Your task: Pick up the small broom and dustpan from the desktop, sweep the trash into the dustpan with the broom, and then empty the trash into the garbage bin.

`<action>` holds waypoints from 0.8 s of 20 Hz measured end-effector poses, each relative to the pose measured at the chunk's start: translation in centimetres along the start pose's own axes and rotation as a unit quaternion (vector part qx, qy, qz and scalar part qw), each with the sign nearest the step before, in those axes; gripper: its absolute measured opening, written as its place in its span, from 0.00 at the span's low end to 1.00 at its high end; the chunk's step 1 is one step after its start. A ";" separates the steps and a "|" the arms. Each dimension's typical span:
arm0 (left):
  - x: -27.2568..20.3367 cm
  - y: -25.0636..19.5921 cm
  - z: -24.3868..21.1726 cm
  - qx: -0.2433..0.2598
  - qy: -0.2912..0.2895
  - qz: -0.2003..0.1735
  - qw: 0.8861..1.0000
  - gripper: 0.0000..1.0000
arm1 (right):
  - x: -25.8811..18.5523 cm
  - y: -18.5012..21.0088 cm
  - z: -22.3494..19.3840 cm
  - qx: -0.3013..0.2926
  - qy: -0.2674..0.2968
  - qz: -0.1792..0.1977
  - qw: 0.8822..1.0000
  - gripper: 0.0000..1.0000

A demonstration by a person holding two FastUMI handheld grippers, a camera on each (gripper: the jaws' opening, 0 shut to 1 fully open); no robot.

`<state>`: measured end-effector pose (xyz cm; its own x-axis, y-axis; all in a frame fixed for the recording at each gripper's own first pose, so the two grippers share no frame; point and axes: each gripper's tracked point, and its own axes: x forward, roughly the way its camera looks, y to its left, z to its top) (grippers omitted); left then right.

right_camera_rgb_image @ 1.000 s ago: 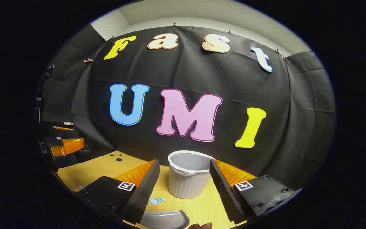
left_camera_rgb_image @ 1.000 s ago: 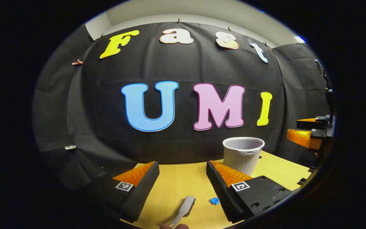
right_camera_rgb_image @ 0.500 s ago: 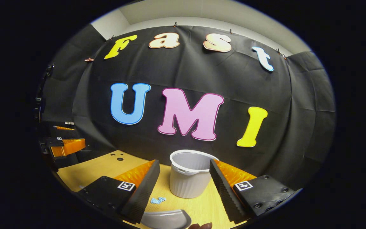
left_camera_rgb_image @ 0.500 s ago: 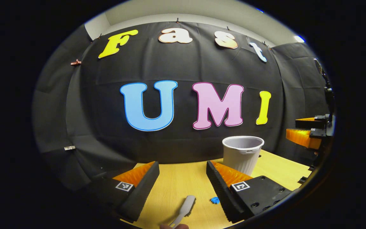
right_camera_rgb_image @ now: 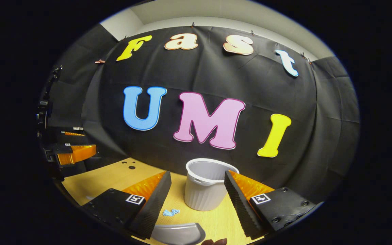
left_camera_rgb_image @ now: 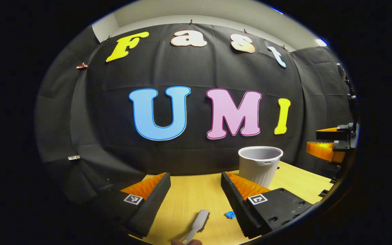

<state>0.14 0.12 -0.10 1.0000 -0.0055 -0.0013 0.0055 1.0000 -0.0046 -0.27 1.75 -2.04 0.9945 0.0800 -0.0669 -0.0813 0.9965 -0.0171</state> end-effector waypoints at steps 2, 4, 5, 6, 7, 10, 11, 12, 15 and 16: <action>-0.1 0.1 -0.2 0.002 0.000 0.001 1.000 0.96 | -0.7 0.6 -2.1 0.006 0.035 0.029 0.999 0.98; 0.0 0.1 -0.5 0.004 0.000 0.004 1.000 0.96 | -1.7 1.0 -4.9 0.024 0.077 0.058 0.995 0.98; 0.1 0.1 -0.6 0.004 0.000 0.006 1.000 0.96 | -2.5 1.0 -6.7 0.031 0.104 0.067 0.992 0.98; 0.1 0.1 -0.7 0.002 0.001 0.005 1.000 0.96 | -3.2 0.8 -8.8 0.036 0.134 0.075 0.987 0.97; 0.1 0.1 -0.8 0.001 0.002 0.005 1.000 0.96 | -4.1 0.5 -10.8 0.037 0.166 0.080 0.982 0.98; 0.1 0.0 -1.2 0.001 0.007 0.000 1.000 0.96 | -6.7 0.2 -16.9 0.033 0.259 0.093 0.961 0.98; 0.0 -0.1 -1.3 0.003 0.008 -0.001 1.000 0.96 | -7.6 0.1 -18.6 0.033 0.279 0.098 0.955 0.98; -0.2 -0.3 -1.5 0.004 0.008 -0.002 1.000 0.96 | -8.2 0.1 -19.9 0.031 0.297 0.101 0.949 0.98; -0.2 -0.6 -1.8 0.001 0.013 -0.007 1.000 0.96 | -9.7 0.2 -24.5 0.012 0.355 0.116 0.928 0.98; -0.3 -0.6 -2.0 -0.001 0.015 -0.008 1.000 0.96 | -10.5 0.1 -26.3 0.004 0.377 0.125 0.918 0.98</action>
<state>-0.21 -0.49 -2.11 0.9993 -0.0208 -0.0307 0.0206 0.9998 -0.0078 -12.41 0.42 -27.53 0.6168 0.2704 -0.7393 -0.2969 0.9497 0.0997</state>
